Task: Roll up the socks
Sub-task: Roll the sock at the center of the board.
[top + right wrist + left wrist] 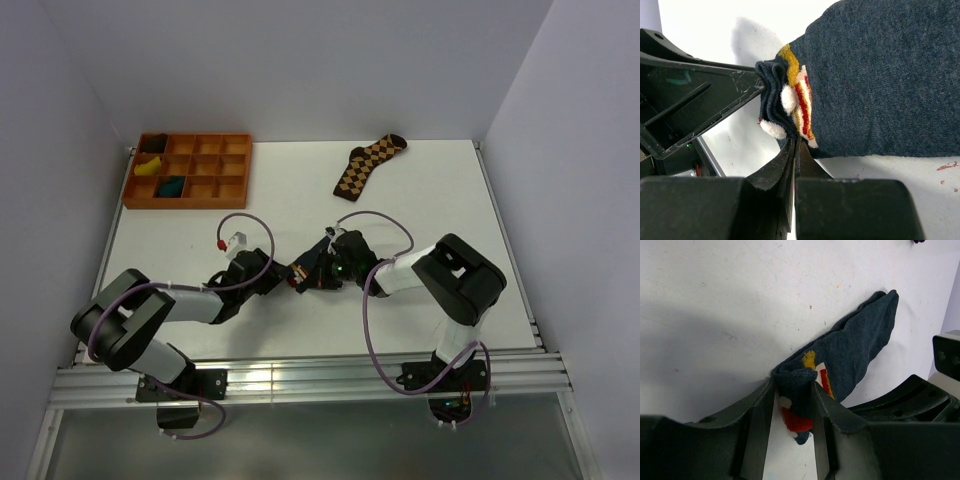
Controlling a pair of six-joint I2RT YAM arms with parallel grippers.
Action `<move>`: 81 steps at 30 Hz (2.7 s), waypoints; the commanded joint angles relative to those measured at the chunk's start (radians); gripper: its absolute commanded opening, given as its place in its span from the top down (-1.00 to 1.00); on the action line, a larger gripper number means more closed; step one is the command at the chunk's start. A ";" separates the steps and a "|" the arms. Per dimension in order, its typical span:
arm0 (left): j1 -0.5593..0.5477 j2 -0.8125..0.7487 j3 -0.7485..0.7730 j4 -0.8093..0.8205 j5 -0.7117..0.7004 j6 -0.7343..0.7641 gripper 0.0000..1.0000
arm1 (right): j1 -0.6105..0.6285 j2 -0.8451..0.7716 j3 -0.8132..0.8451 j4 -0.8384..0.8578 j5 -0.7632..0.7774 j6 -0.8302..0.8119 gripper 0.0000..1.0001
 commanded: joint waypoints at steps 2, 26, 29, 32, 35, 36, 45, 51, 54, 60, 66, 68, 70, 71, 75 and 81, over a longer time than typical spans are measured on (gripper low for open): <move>0.004 0.051 0.016 -0.096 0.005 -0.004 0.19 | -0.005 0.037 0.002 -0.124 0.035 -0.042 1.00; -0.053 0.068 0.267 -0.585 -0.159 0.065 0.99 | 0.149 -0.313 -0.039 -0.188 0.478 -0.347 0.18; -0.070 0.069 0.315 -0.658 -0.174 0.074 0.99 | 0.198 -0.371 -0.081 -0.123 0.526 -0.413 0.06; -0.076 0.064 0.339 -0.695 -0.169 0.078 0.99 | 0.233 -0.394 -0.125 -0.039 0.566 -0.487 0.05; -0.078 0.072 0.368 -0.734 -0.166 0.094 0.99 | 0.281 -0.396 -0.174 0.064 0.604 -0.557 0.08; -0.079 0.075 0.376 -0.744 -0.163 0.098 0.99 | 0.291 -0.391 -0.180 0.081 0.614 -0.568 0.07; -0.081 0.101 0.448 -0.829 -0.133 0.140 0.99 | 0.459 -0.262 -0.115 0.119 0.836 -0.743 -0.02; -0.081 0.109 0.459 -0.830 -0.110 0.146 0.99 | 0.526 -0.176 -0.052 0.112 0.891 -0.837 -0.01; -0.081 0.115 0.465 -0.832 -0.099 0.154 0.99 | 0.554 -0.141 -0.027 0.119 0.916 -0.867 -0.01; -0.081 0.112 0.465 -0.826 -0.084 0.154 0.99 | 0.569 -0.049 -0.004 0.176 0.963 -0.901 0.00; -0.081 0.114 0.460 -0.818 -0.068 0.155 0.99 | 0.571 0.041 0.019 0.201 1.005 -0.907 0.03; -0.081 0.114 0.460 -0.817 -0.065 0.155 0.99 | 0.571 0.057 0.022 0.211 1.014 -0.910 0.04; -0.081 0.115 0.460 -0.817 -0.067 0.154 0.99 | 0.571 0.077 0.025 0.211 1.022 -0.907 0.06; -0.082 0.117 0.460 -0.817 -0.068 0.154 0.99 | 0.571 0.081 0.025 0.214 1.026 -0.901 0.09; -0.082 0.118 0.454 -0.807 -0.058 0.146 0.99 | 0.571 0.104 0.025 0.204 1.039 -0.880 0.26; -0.079 0.112 0.447 -0.794 -0.057 0.126 0.96 | 0.569 0.072 -0.001 0.162 1.000 -0.812 0.86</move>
